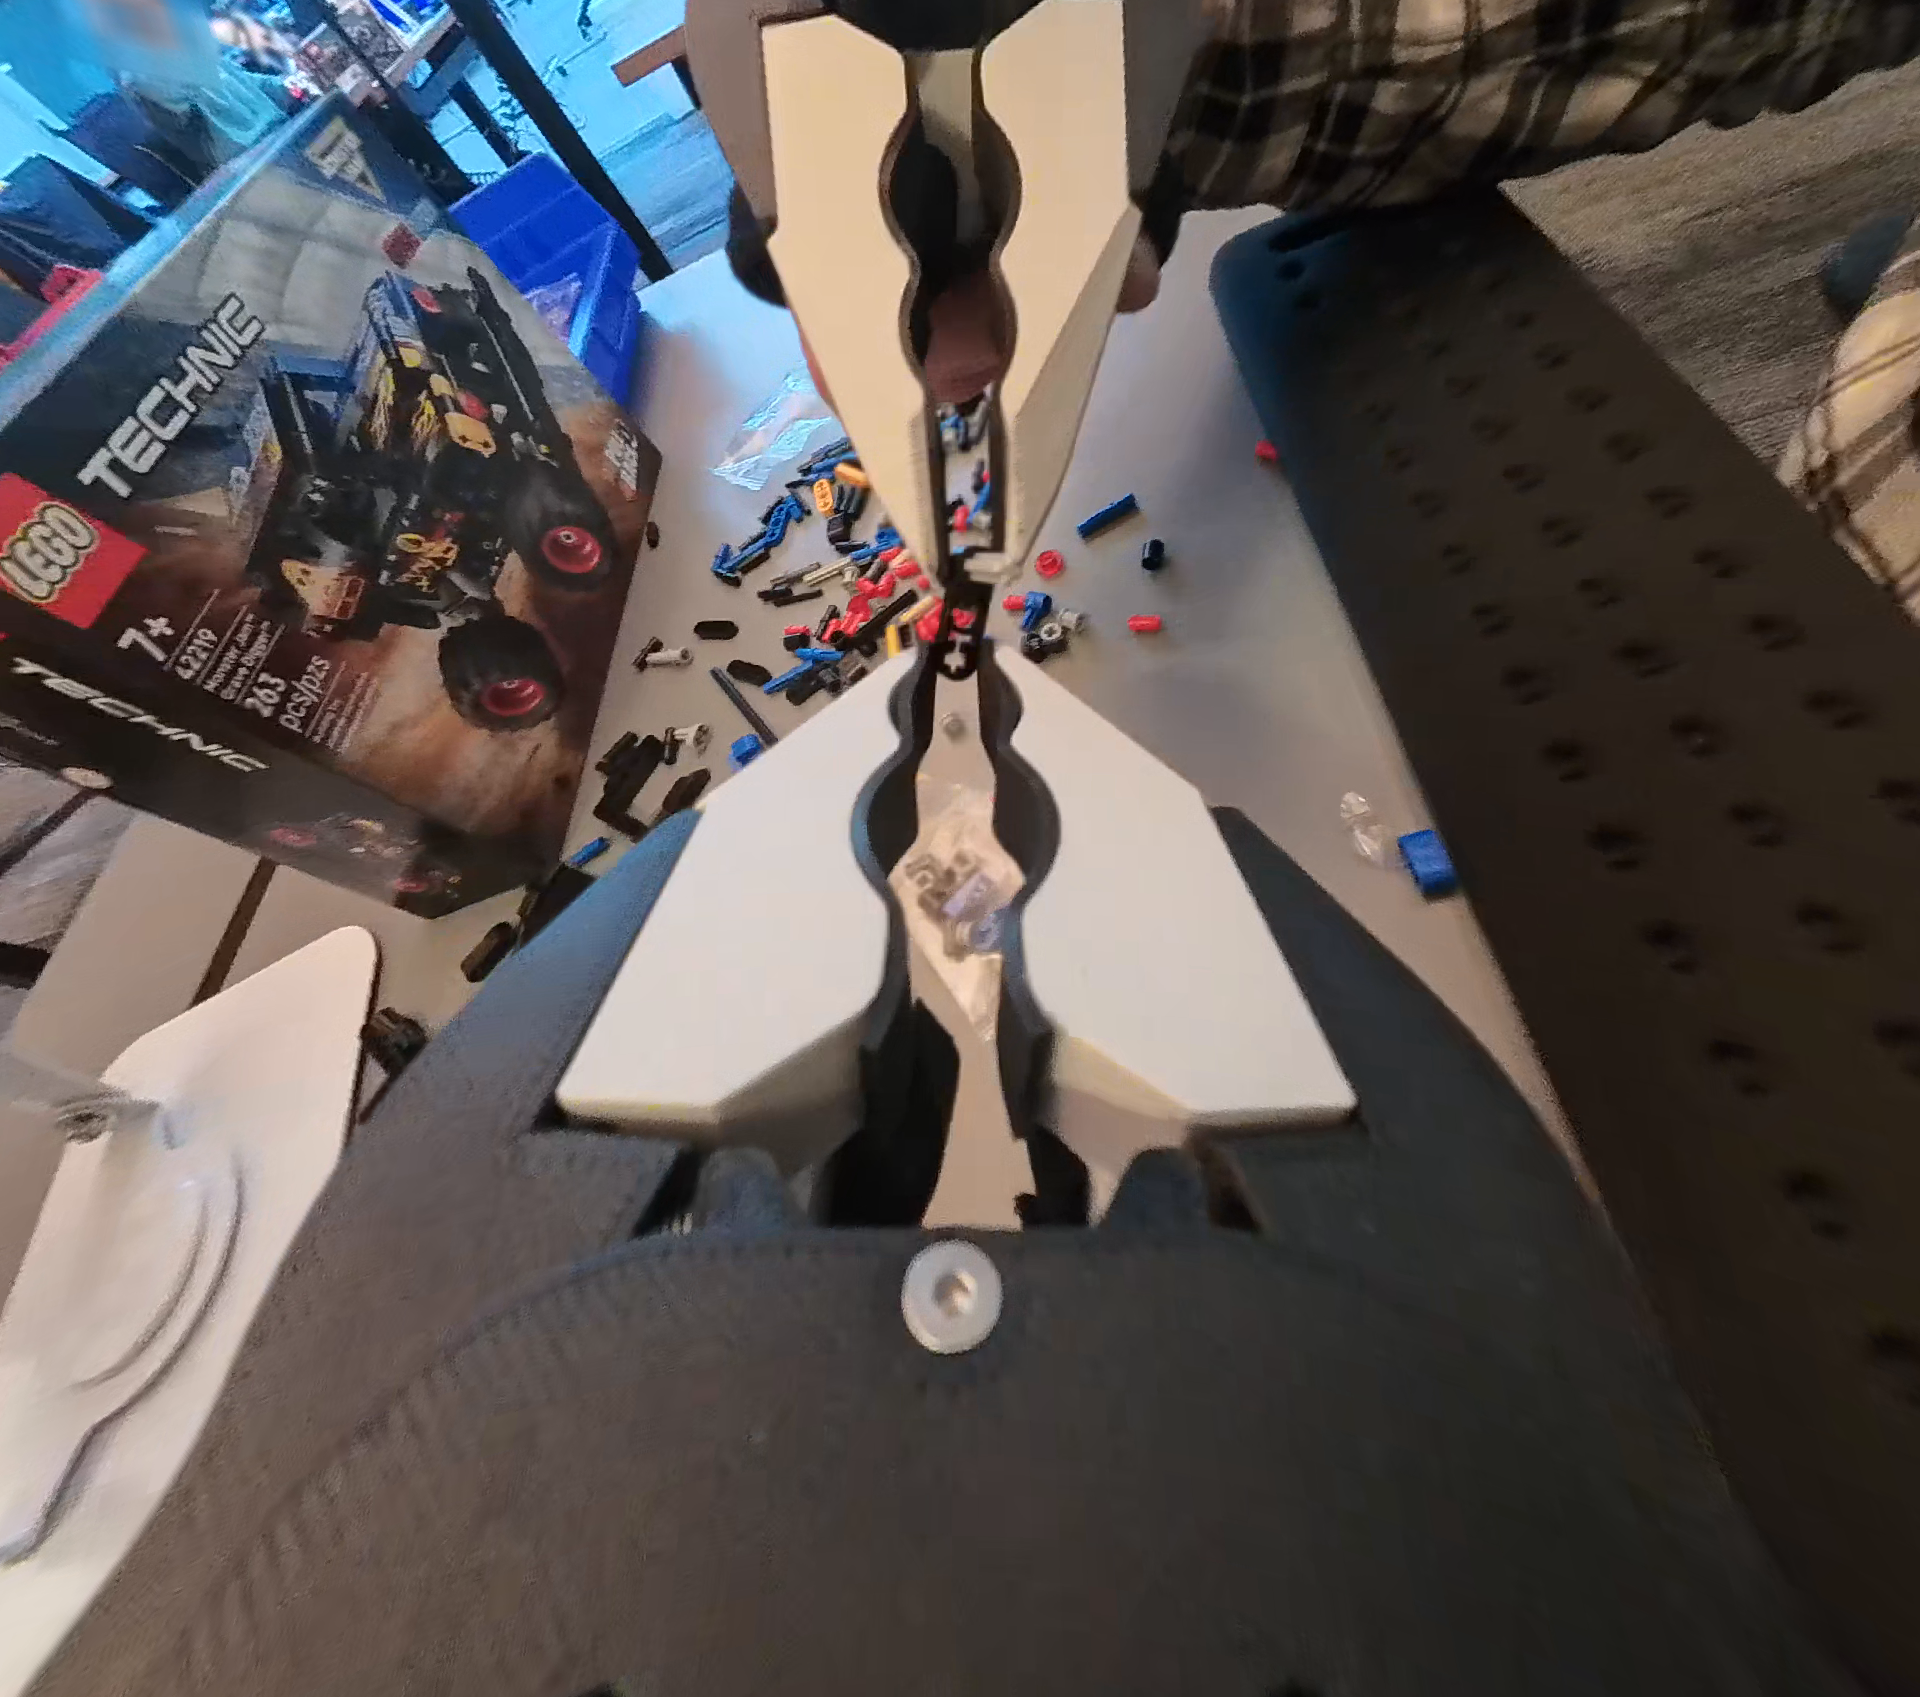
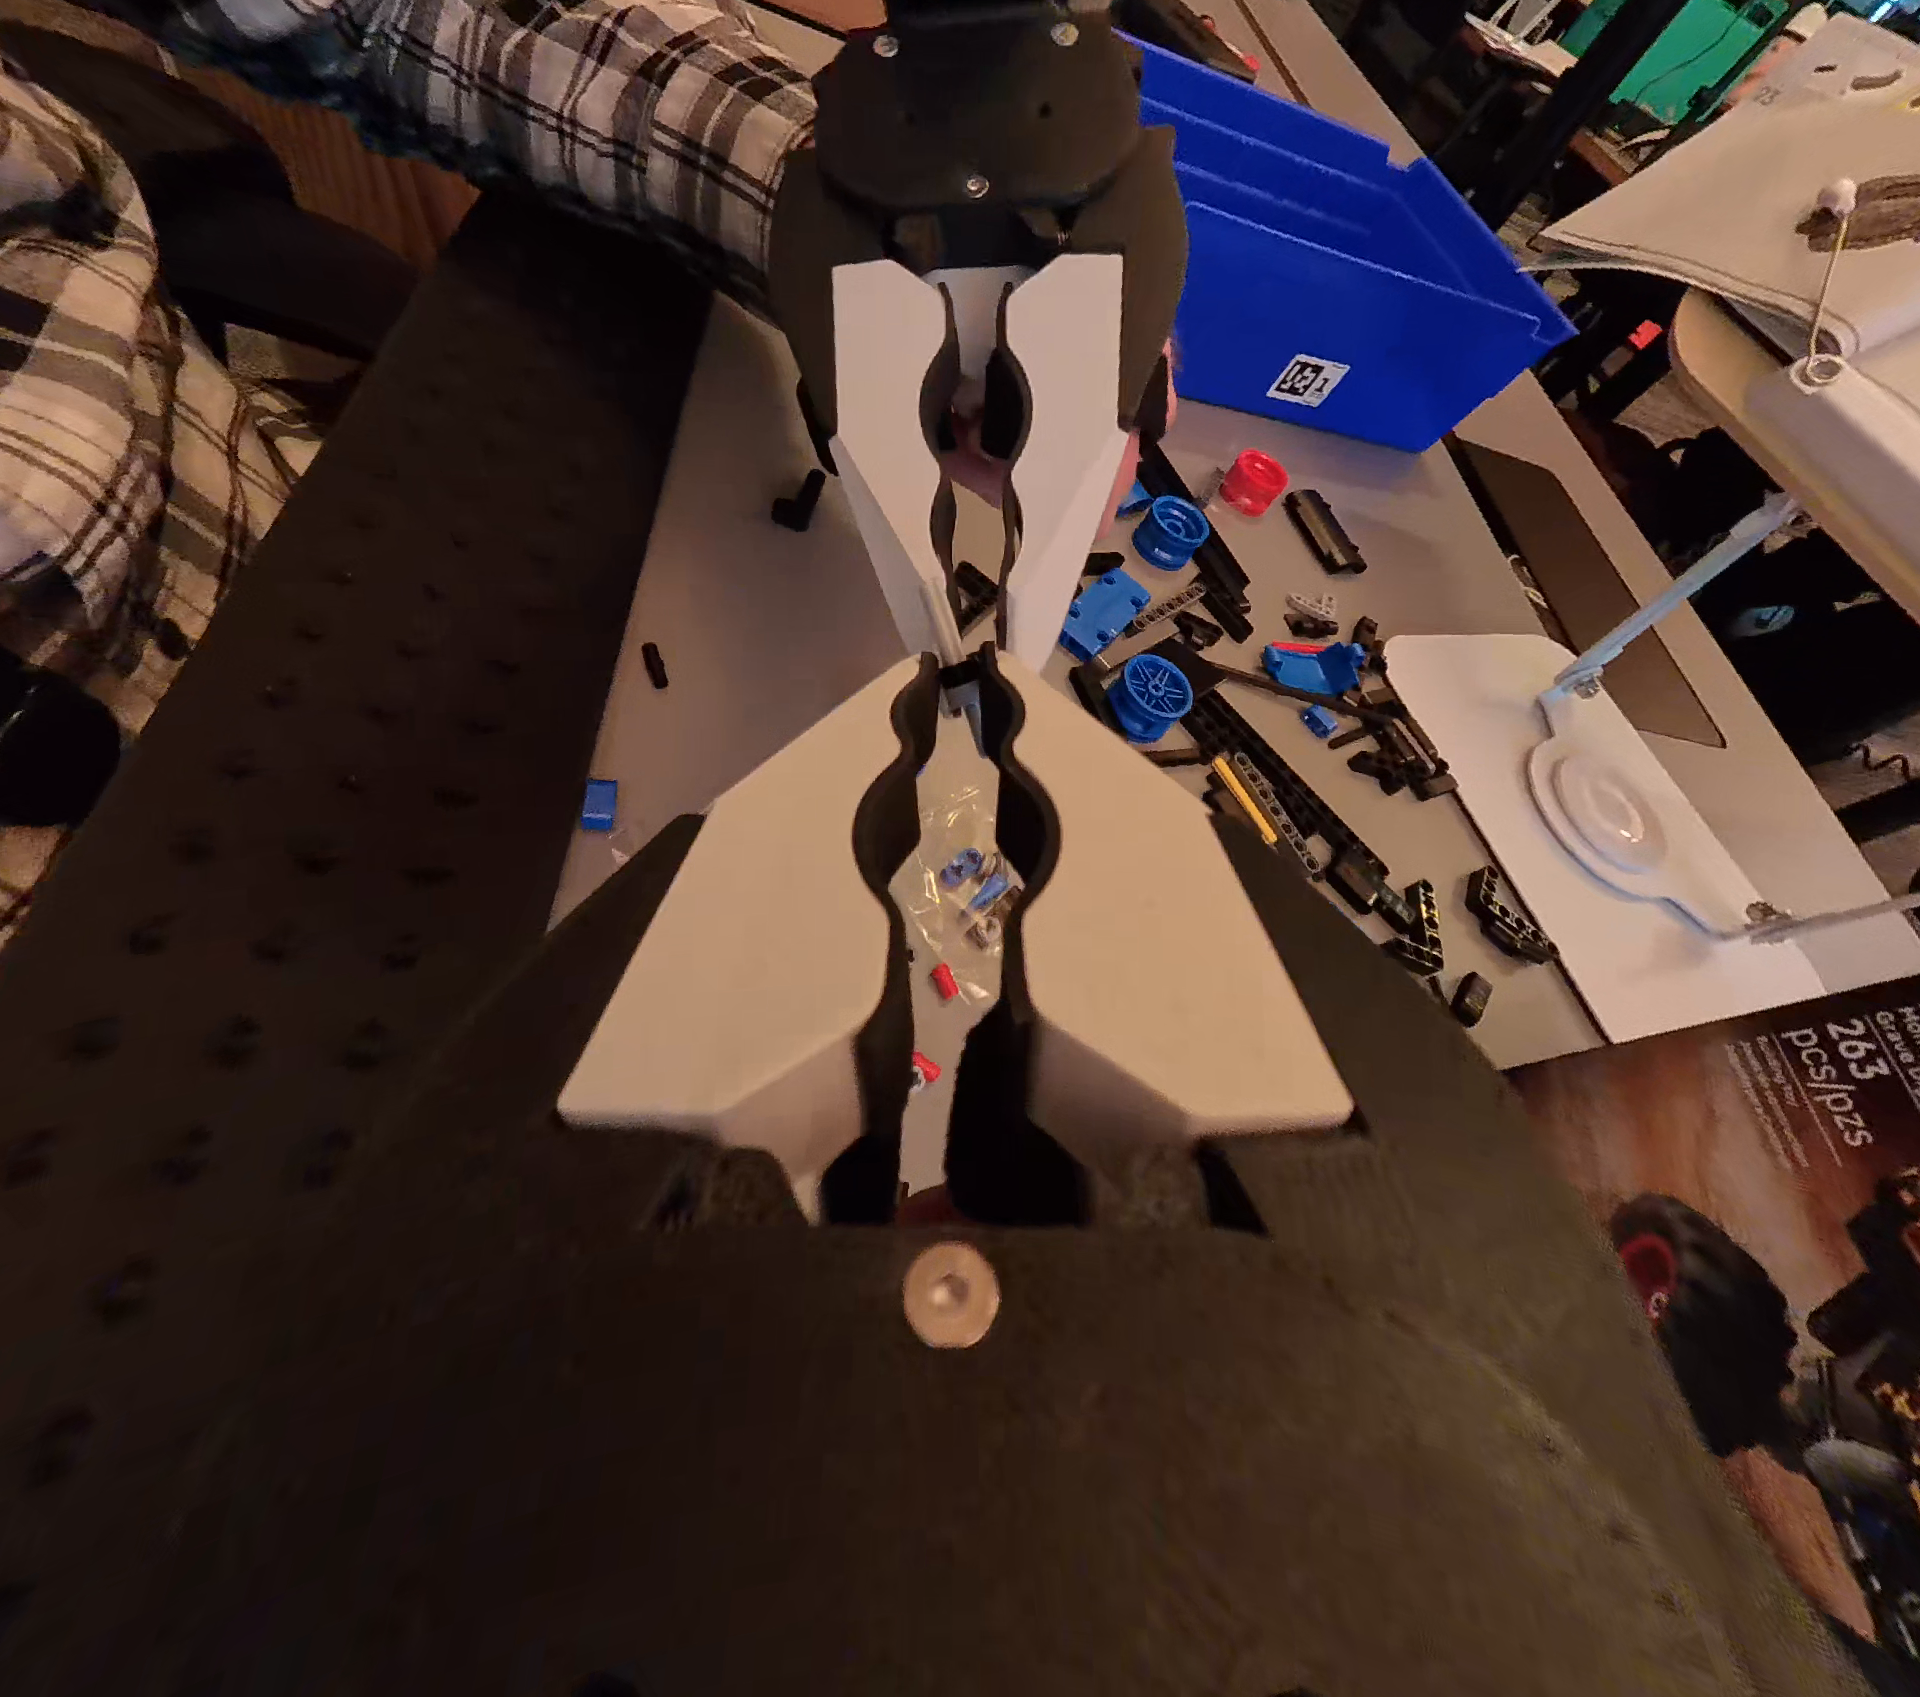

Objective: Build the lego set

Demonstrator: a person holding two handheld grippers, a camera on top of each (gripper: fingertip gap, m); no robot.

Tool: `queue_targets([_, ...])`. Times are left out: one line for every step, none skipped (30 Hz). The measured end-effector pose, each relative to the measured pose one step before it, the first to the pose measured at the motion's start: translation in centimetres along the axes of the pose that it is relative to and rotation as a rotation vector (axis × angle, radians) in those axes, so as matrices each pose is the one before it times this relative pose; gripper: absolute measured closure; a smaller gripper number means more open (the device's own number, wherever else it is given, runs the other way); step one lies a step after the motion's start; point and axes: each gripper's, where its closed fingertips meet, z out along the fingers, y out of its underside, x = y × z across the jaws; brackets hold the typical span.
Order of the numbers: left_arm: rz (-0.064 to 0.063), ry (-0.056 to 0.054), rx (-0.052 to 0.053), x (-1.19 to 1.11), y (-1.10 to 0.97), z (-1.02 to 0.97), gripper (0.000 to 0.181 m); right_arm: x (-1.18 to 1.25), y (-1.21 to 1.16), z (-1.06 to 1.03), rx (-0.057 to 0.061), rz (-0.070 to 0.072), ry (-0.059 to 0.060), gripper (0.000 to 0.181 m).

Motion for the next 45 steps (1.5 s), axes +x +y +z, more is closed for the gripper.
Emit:
queue_targets([-0.0176,0.0115,0.0071,0.043,-0.092,-0.072,0.176,0.007,-0.050,-0.033,-0.0002,-0.0006,-0.0027,0.175])
queue_targets([-0.0055,-0.0013,0.0046,-0.056,-0.080,-0.070,0.176,0.097,0.006,-0.058,-0.0035,0.0039,0.0022,0.175])
queue_targets([0.0083,-0.0112,-0.0032,-0.108,0.005,-0.012,0.176,0.119,0.084,-0.072,-0.0079,0.0045,0.0060,0.175])
queue_targets([0.0103,-0.0144,-0.0166,-0.092,0.139,0.118,0.176,0.067,0.184,-0.033,-0.0156,0.0064,0.0058,0.174])
queue_targets([0.0071,-0.0144,-0.0209,-0.033,0.196,0.226,0.176,0.059,0.322,-0.015,-0.0239,0.0042,0.0082,0.174])
queue_targets([0.0124,-0.0136,-0.0234,0.054,0.263,0.282,0.176,0.014,0.418,-0.027,-0.0282,-0.0021,0.0103,0.174])
queue_targets([0.0198,-0.0168,-0.0280,0.049,0.376,0.314,0.176,-0.052,0.563,0.001,-0.0346,-0.0021,0.0090,0.174])
queue_targets([0.0169,-0.0052,-0.0303,0.229,0.422,0.355,0.176,-0.177,0.729,0.010,-0.0418,-0.0004,0.0029,0.173])
queue_targets([0.0240,-0.0052,-0.0303,0.301,0.419,0.392,0.176,-0.260,0.875,-0.002,-0.0468,0.0032,-0.0020,0.170])
queue_targets([0.0347,-0.0120,-0.0408,0.257,0.565,0.483,0.176,-0.266,0.799,-0.067,-0.0371,0.0079,-0.0042,0.167])
queue_targets([0.0315,0.0017,-0.0417,0.495,0.548,0.583,0.176,-0.196,0.650,-0.136,-0.0228,0.0155,-0.0023,0.166])
queue_targets([0.0223,0.0079,-0.0287,0.609,0.301,0.619,0.176,-0.137,0.543,-0.193,-0.0135,0.0202,-0.0011,0.165])
queue_targets([0.0207,0.0046,-0.0203,0.574,0.136,0.596,0.176,-0.082,0.496,-0.212,-0.0098,0.0174,0.0024,0.164])
queue_targets([0.0163,0.0055,-0.0138,0.588,0.030,0.545,0.176,-0.003,0.426,-0.209,-0.0078,0.0100,0.0098,0.165])
queue_targets([0.0108,0.0081,-0.0183,0.583,0.093,0.547,0.176,-0.007,0.324,-0.210,-0.0039,0.0059,0.0112,0.166])
queue_targets([0.0156,0.0031,-0.0313,0.471,0.323,0.519,0.176,-0.053,0.119,-0.213,0.0045,0.0074,0.0092,0.167])
queue_targets([0.0249,-0.0005,-0.0326,0.364,0.417,0.456,0.175,-0.063,-0.052,-0.217,0.0121,0.0109,0.0075,0.167])
queue_targets([0.0200,-0.0004,-0.0217,0.289,0.314,0.344,0.175,-0.054,-0.085,-0.206,0.0118,0.0114,0.0077,0.167])
queue_targets([0.0092,0.0125,-0.0139,0.417,0.265,0.285,0.175,-0.032,0.015,-0.169,0.0050,0.0058,0.0081,0.167])
queue_targets([-0.0011,0.0167,-0.0179,0.409,0.377,0.271,0.175,-0.001,0.126,-0.127,-0.0017,0.0007,0.0090,0.167])
queue_targets([-0.0050,0.0025,0.0011,0.144,0.117,0.164,0.175,0.027,0.155,-0.099,-0.0038,0.0000,0.0072,0.167])
queue_targets([-0.0025,0.0057,0.0090,0.073,-0.026,-0.021,0.175,0.015,0.141,-0.084,-0.0044,0.0005,0.0033,0.167])
queue_targets([-0.0065,0.0095,0.0007,0.043,0.043,-0.070,0.175,0.032,0.136,-0.074,-0.0057,-0.0003,0.0033,0.166])
queue_targets([-0.0069,0.0146,0.0002,0.077,0.041,-0.096,0.175,0.059,0.116,-0.097,-0.0071,-0.0020,0.0040,0.166])
queue_targets([-0.0065,0.0065,-0.0025,-0.045,0.098,-0.096,0.173,0.027,0.094,-0.086,-0.0073,-0.0038,0.0015,0.165])
queue_targets([0.0018,0.0031,0.0006,-0.059,0.077,-0.121,0.171,0.038,0.033,-0.099,-0.0063,-0.0047,0.0013,0.165])
queue_targets([0.0015,0.0021,0.0029,-0.041,0.079,-0.139,0.168,0.080,-0.005,-0.107,-0.0049,-0.0048,0.0030,0.165])
queue_targets([-0.0065,0.0055,0.0022,0.003,0.043,-0.136,0.165,0.101,-0.077,-0.096,-0.0021,-0.0045,0.0020,0.165])
queue_targets([-0.0020,0.0108,0.0034,0.113,0.010,-0.170,0.163,0.102,-0.147,-0.085,0.0007,-0.0050,0.0015,0.164])
queue_targets([0.0036,0.0049,-0.0013,0.035,0.076,-0.177,0.160,0.128,-0.171,-0.056,-0.0003,-0.0056,0.0025,0.164])
queue_targets([-0.0013,0.0076,-0.0056,0.047,0.162,-0.195,0.159,0.142,-0.184,-0.035,-0.0026,-0.0057,0.0017,0.164])
queue_targets([-0.0062,0.0099,-0.0044,0.040,0.160,-0.214,0.157,0.217,-0.221,-0.050,-0.0027,-0.0054,0.0043,0.164])
queue_targets([-0.0035,0.0130,-0.0092,0.082,0.247,-0.262,0.155,0.347,-0.285,-0.056,-0.0018,-0.0067,0.0095,0.164])
queue_targets([-0.0016,0.0097,-0.0102,0.009,0.271,-0.335,0.153,0.421,-0.401,-0.069,0.0014,-0.0070,0.0113,0.164])
queue_targets([-0.0015,-0.0056,-0.0127,-0.281,0.302,-0.461,0.152,0.499,-0.542,-0.036,0.0060,-0.0028,0.0104,0.163])
queue_targets([0.0006,-0.0234,-0.0114,-0.652,0.304,-0.667,0.152,0.759,-0.688,0.068,0.0072,0.0004,0.0194,0.163])
queue_targets([-0.0056,-0.0273,-0.0095,-0.885,0.285,-0.818,0.152,1.013,-0.733,0.196,0.0027,-0.0052,0.0285,0.161])
queue_targets([-0.0101,-0.0405,-0.0133,-1.298,0.371,-0.958,0.152,1.154,-0.748,0.321,-0.0022,-0.0168,0.0301,0.158])
queue_targets([-0.0065,-0.0669,-0.0239,-1.929,0.562,-1.045,0.154,1.461,-0.833,0.409,-0.0029,-0.0187,0.0361,0.156])
queue_targets([-0.0046,-0.0812,-0.0349,-2.406,0.789,-1.069,0.156,1.810,-0.998,0.501,0.0039,-0.0125,0.0406,0.153])
queue_targets([-0.0108,-0.0690,-0.0347,-2.493,0.871,-0.988,0.155,1.959,-1.200,0.602,0.0171,-0.0038,0.0335,0.148])
queue_targets([-0.0229,-0.0678,-0.0320,-2.730,0.881,-0.902,0.155,2.038,-1.303,0.713,0.0241,0.0052,0.0254,0.146])
queue_targets([-0.0284,-0.0734,-0.0309,-3.026,0.939,-0.808,0.155,2.091,-1.240,0.875,0.0194,0.0033,0.0200,0.144])
queue_targets([-0.0217,-0.0557,-0.0188,-2.850,0.903,-0.659,0.156,2.119,-1.029,1.015,0.0054,-0.0073,0.0183,0.141])
queue_targets([-0.0167,-0.0380,-0.0061,-2.562,0.865,-0.414,0.156,2.352,-0.765,1.116,-0.0086,-0.0153,0.0295,0.140])
